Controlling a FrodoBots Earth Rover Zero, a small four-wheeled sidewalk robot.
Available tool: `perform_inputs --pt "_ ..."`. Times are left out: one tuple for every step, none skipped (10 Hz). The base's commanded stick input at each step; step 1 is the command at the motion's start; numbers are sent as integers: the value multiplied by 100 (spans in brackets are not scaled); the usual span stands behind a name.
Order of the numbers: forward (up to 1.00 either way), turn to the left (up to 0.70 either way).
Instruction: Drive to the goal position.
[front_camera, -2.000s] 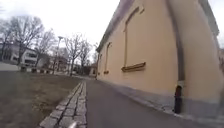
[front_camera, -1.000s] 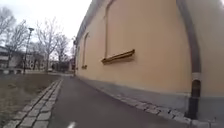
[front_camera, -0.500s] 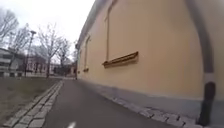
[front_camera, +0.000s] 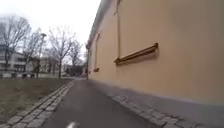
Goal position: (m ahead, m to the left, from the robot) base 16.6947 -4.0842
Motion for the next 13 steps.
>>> perform_inputs --pt "100 40" --pt "100 40" --pt "100 40" --pt "100 26" --pt "100 0" --pt "100 0" --pt "100 0" --pt "100 0" --pt "100 0" --pt "100 -12" --pt "100 -40" --pt "100 -40" --pt "100 -40"
